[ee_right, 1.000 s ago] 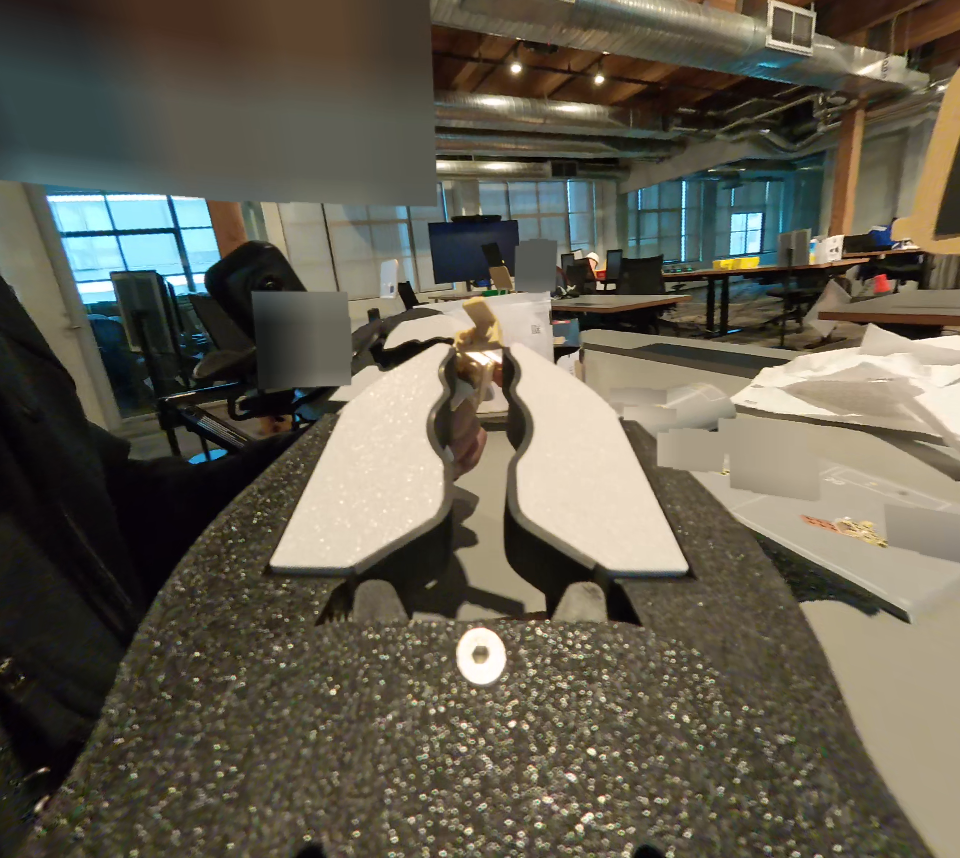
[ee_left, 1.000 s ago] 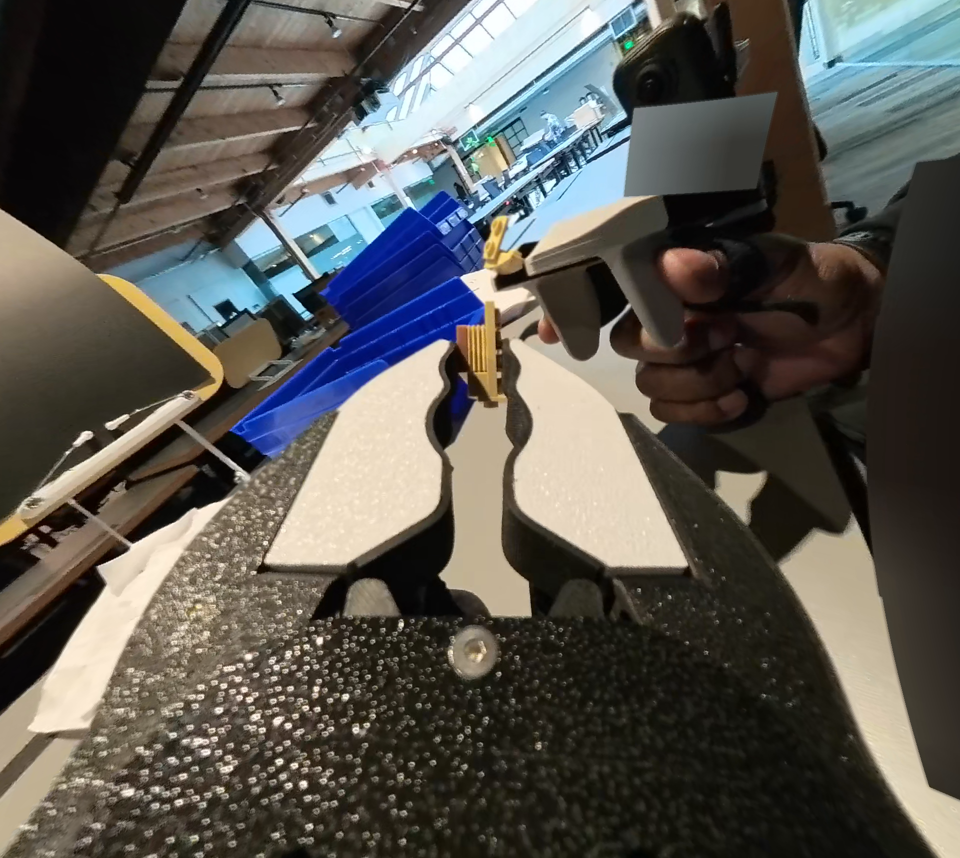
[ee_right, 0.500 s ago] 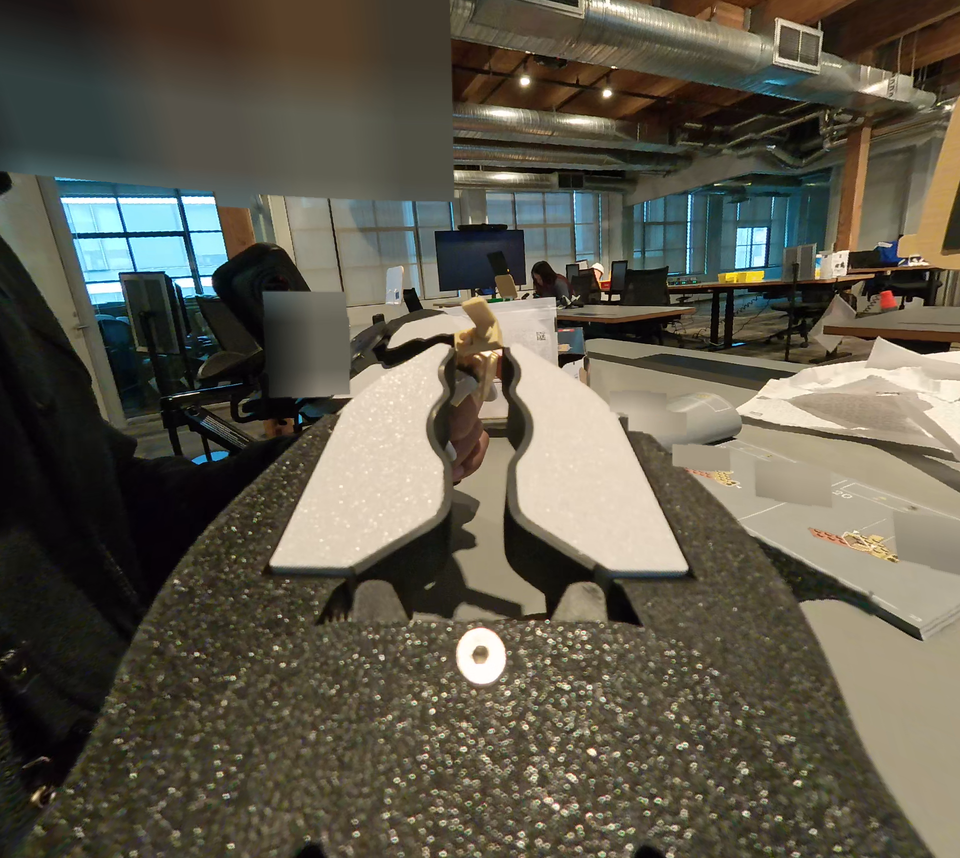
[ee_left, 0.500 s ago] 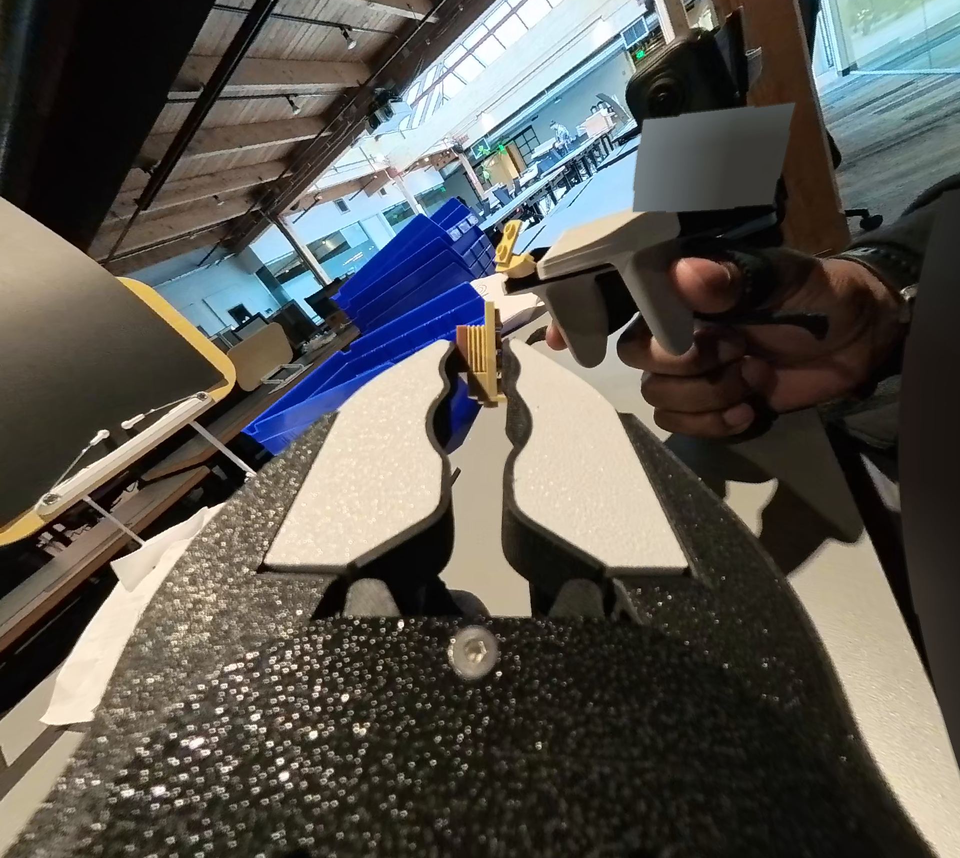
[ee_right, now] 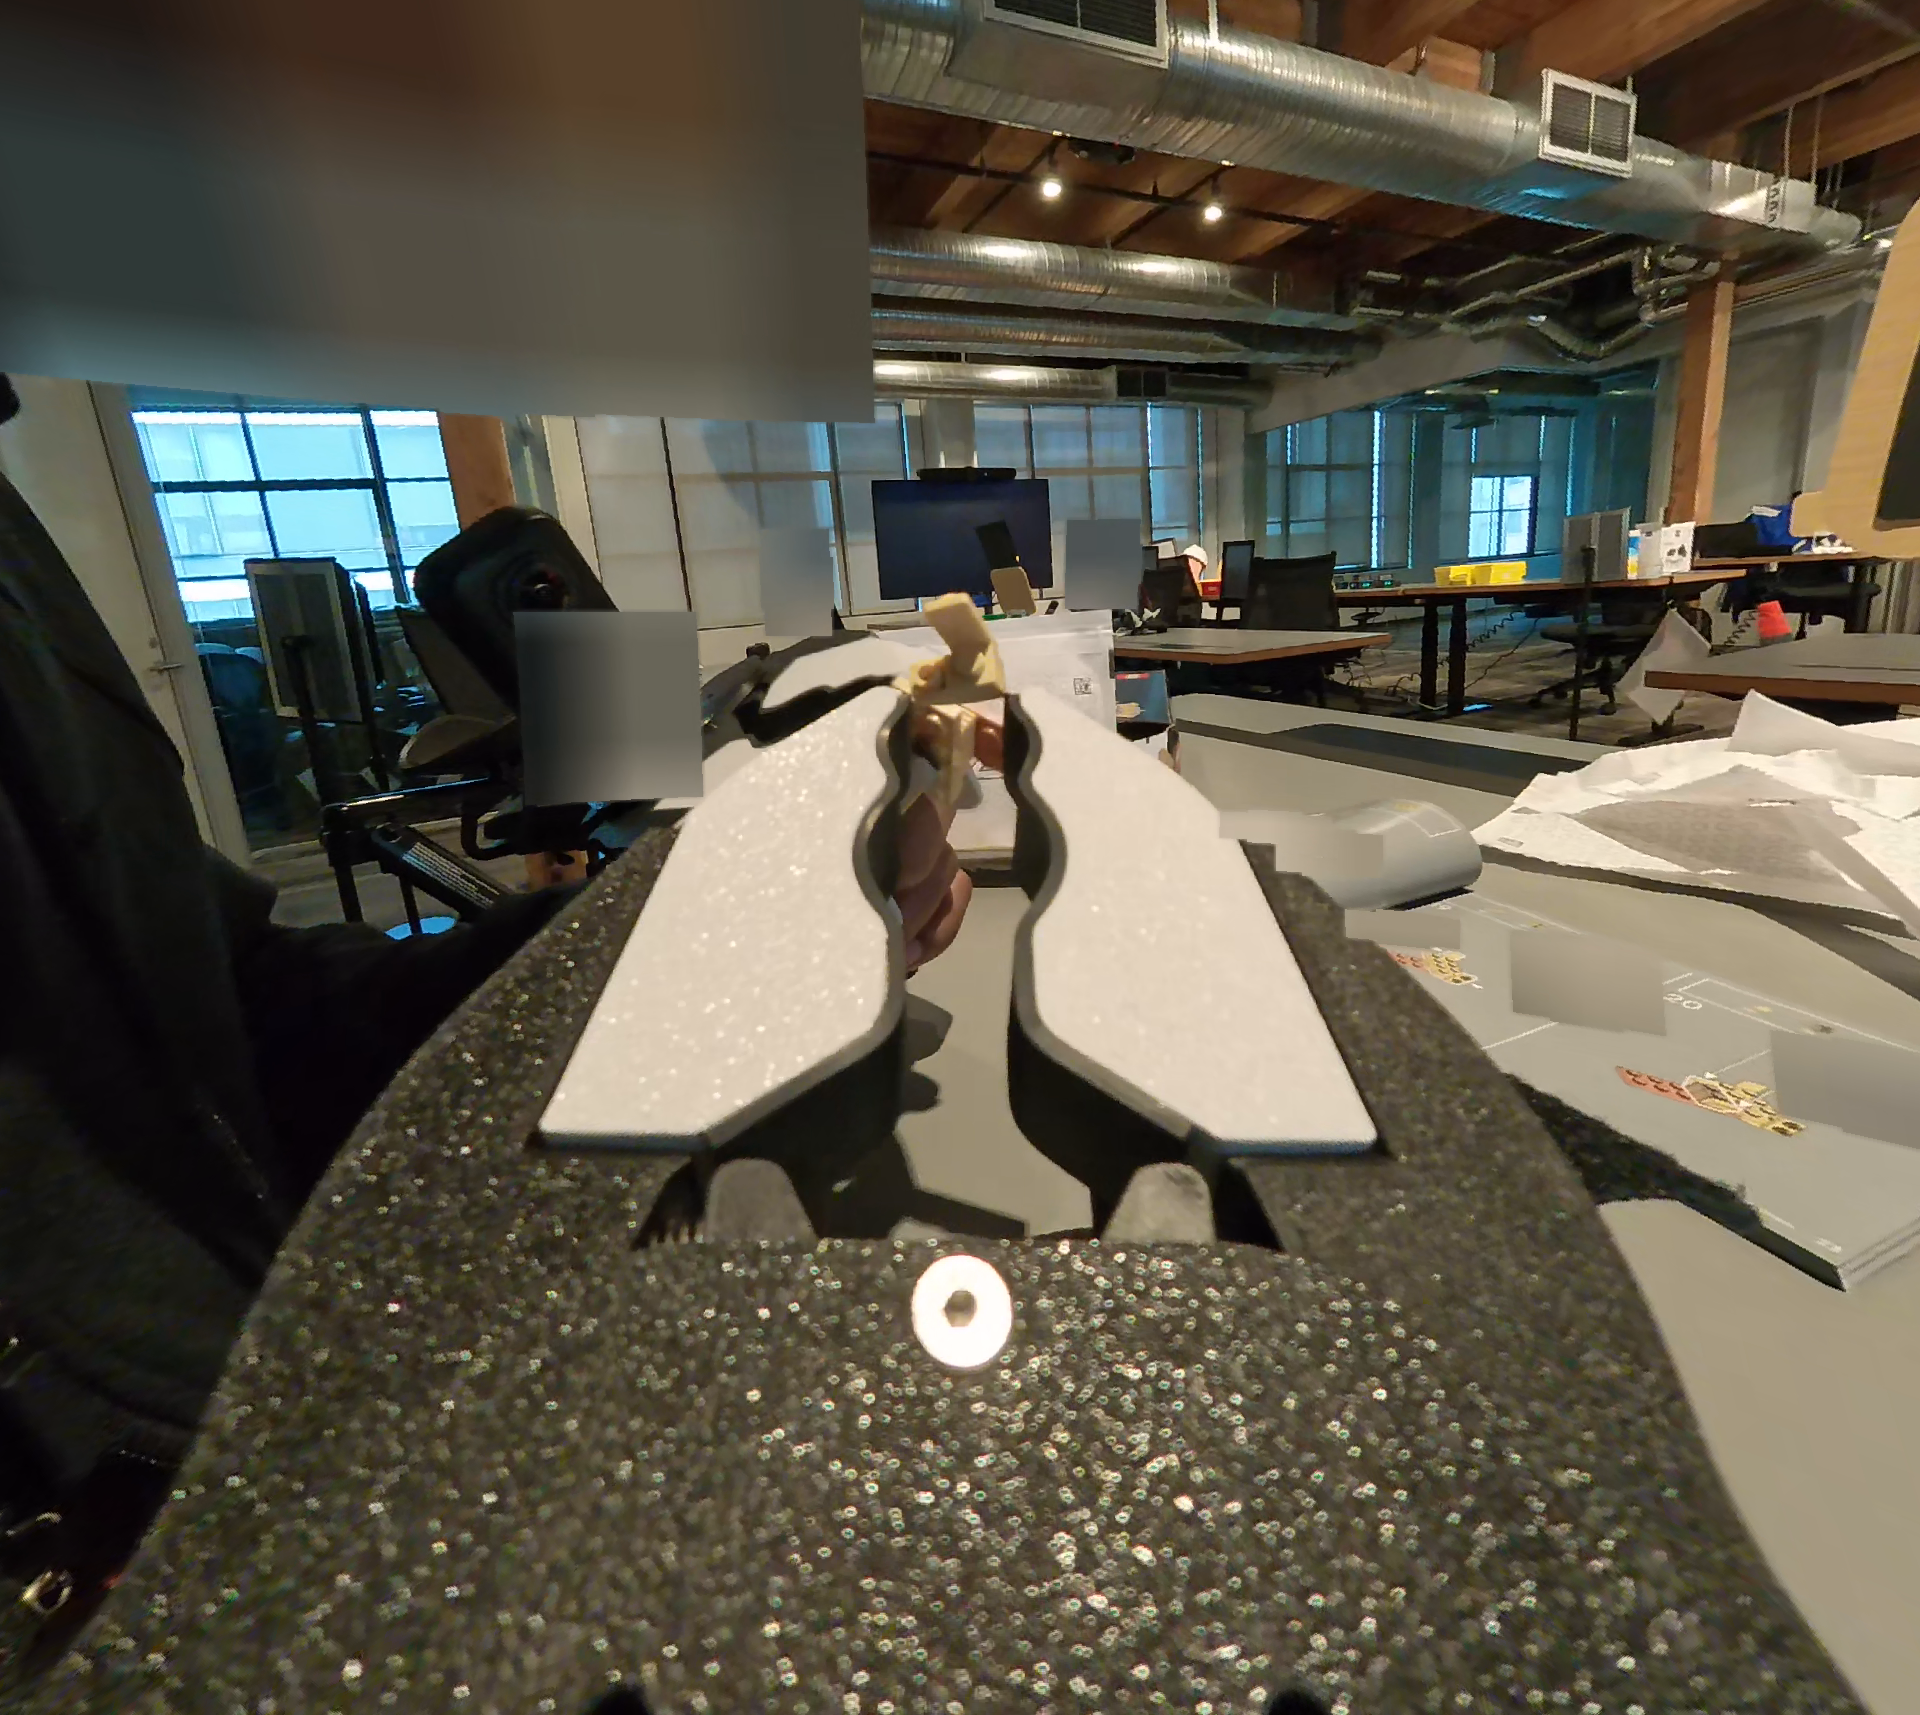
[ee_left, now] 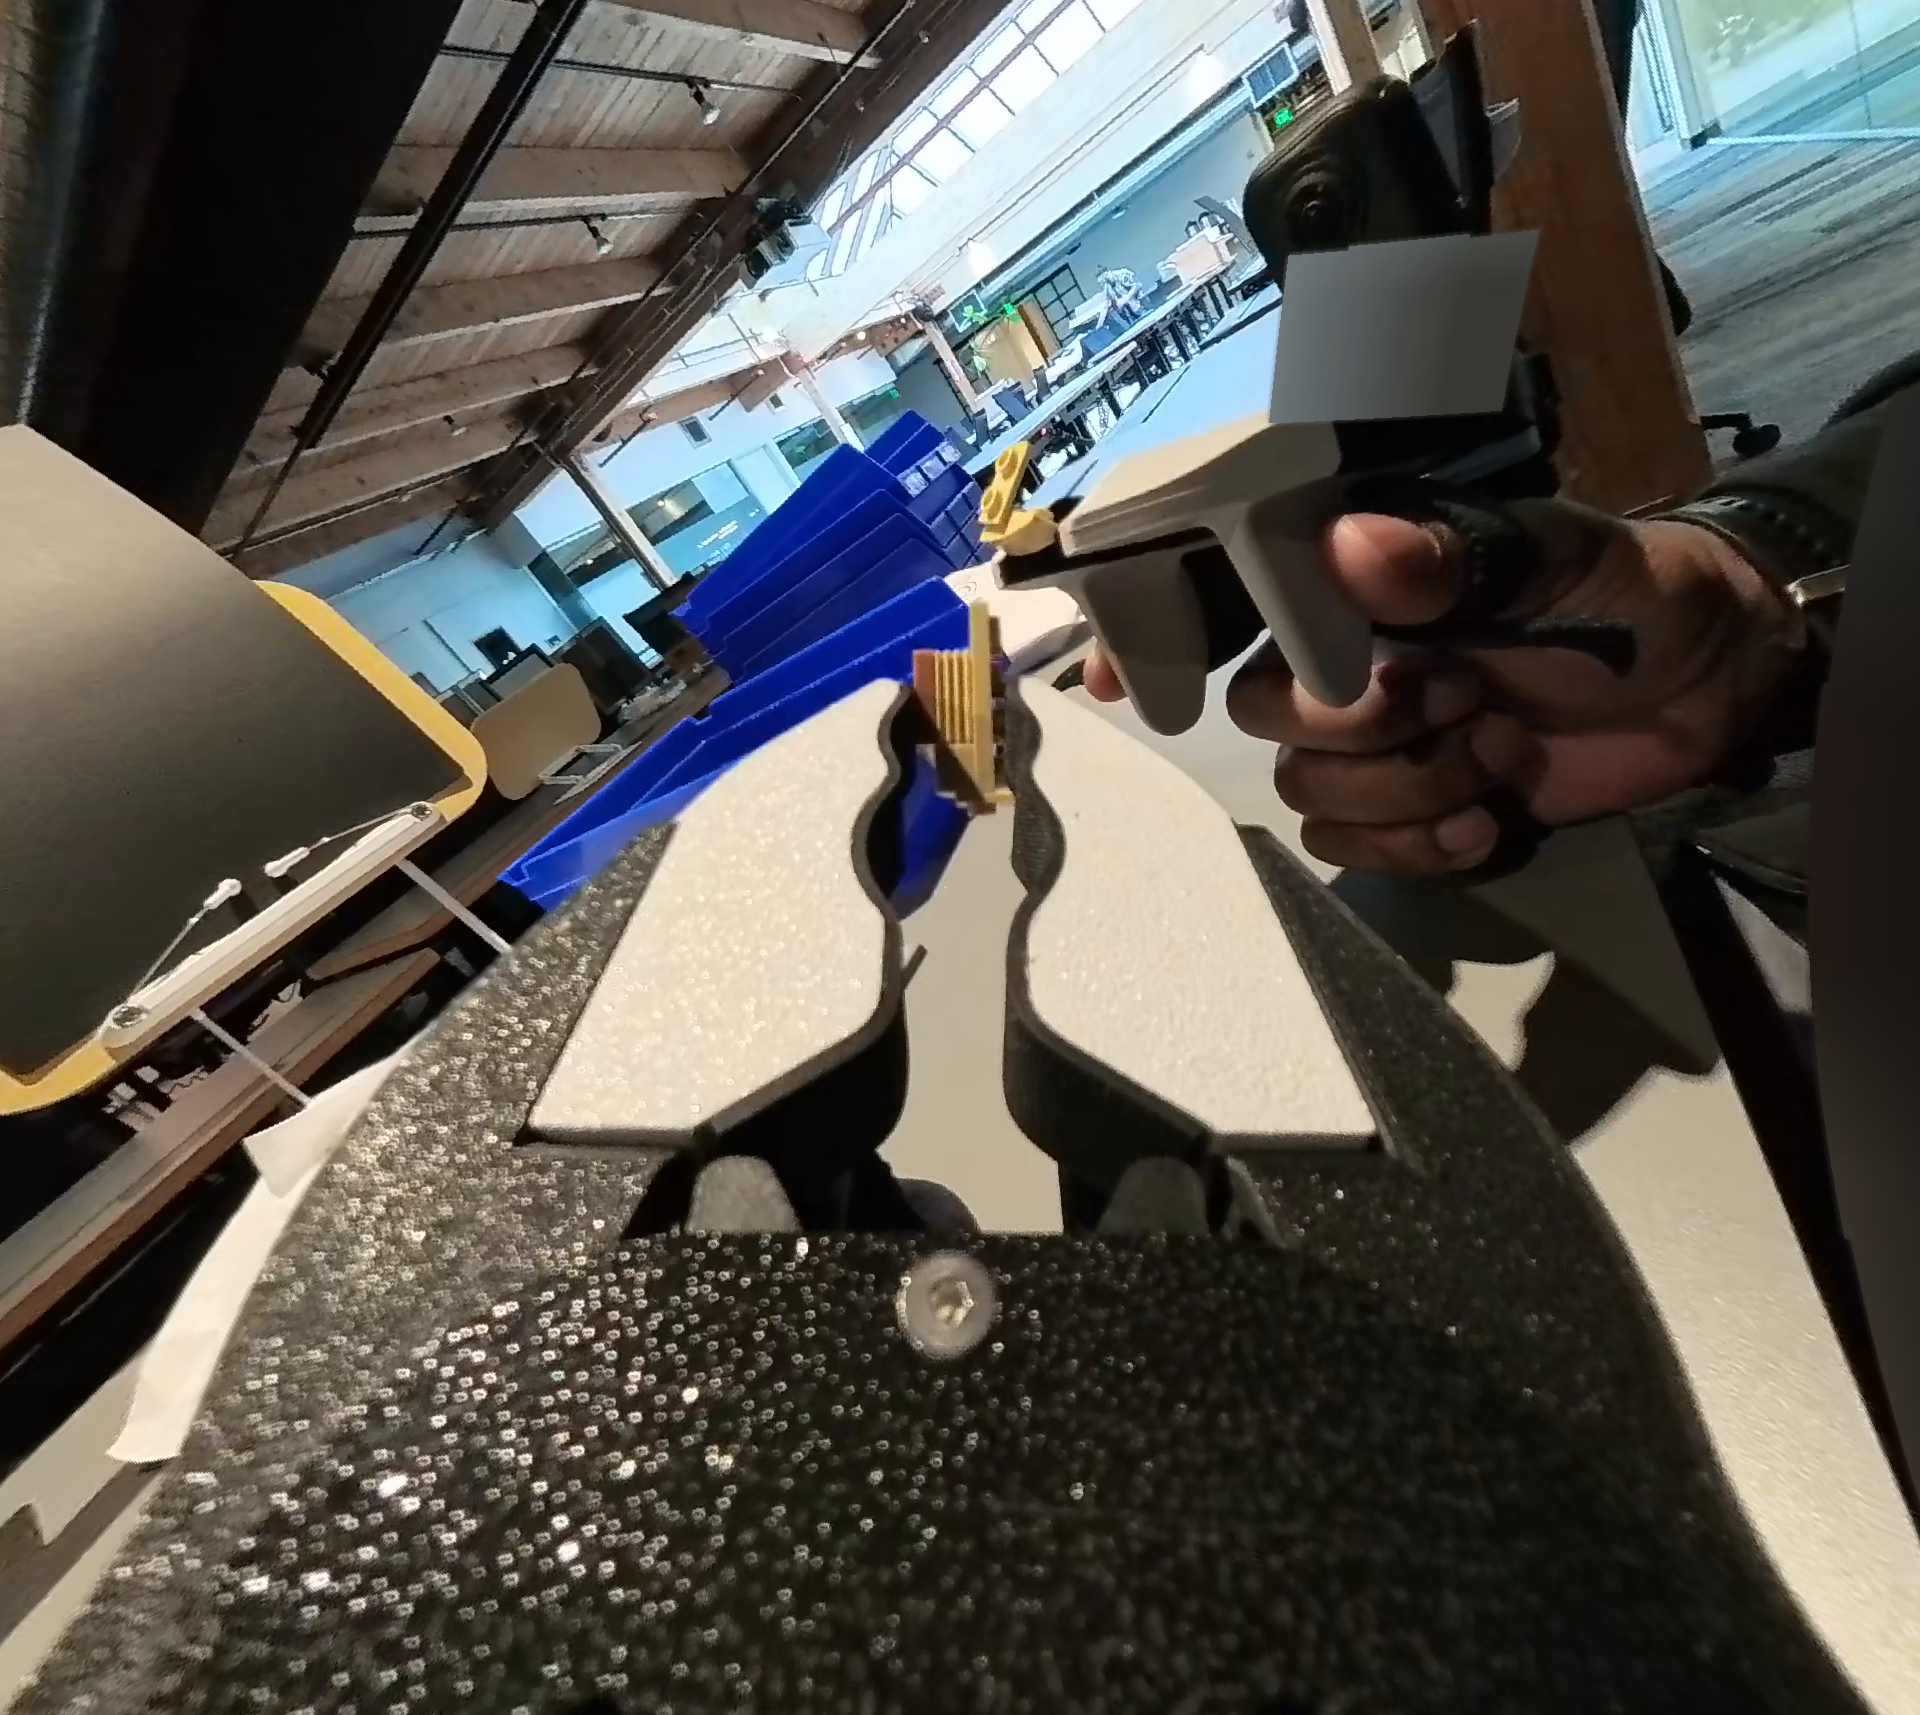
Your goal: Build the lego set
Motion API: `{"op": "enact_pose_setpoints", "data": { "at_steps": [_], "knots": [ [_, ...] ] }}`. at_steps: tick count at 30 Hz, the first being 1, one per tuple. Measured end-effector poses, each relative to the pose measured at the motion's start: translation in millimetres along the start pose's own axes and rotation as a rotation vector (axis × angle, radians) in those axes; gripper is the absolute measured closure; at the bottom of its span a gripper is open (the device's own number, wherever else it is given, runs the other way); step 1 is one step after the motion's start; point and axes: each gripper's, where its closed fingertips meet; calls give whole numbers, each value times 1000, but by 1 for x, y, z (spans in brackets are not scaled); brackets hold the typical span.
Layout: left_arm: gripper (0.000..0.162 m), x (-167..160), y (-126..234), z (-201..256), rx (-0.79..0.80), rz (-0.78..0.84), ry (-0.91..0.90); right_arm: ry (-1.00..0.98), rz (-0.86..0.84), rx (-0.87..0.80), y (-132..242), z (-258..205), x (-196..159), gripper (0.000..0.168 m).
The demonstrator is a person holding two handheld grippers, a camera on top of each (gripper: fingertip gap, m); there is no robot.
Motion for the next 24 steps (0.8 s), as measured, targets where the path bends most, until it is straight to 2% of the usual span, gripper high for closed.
{"op": "enact_pose_setpoints", "data": {
  "at_steps": [17, 20, 24],
  "knots": [
    [147, -6, -1, 2, -11, -37, -12, 4, -5, 11, 0, -2, -1, 152],
    [147, -17, -1, 3, -19, -96, -9, 4, -2, 8, 0, -2, -1, 152],
    [147, -48, 1, 14, -106, -270, -12, 3, 7, 3, 1, -1, 1, 152]
  ]
}}
Point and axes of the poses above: each gripper's, where its closed fingertips meet, y back along the fingers, x out of its top, z = x × y across the jaws, and after that the axes turned 7 degrees about z, right-handed
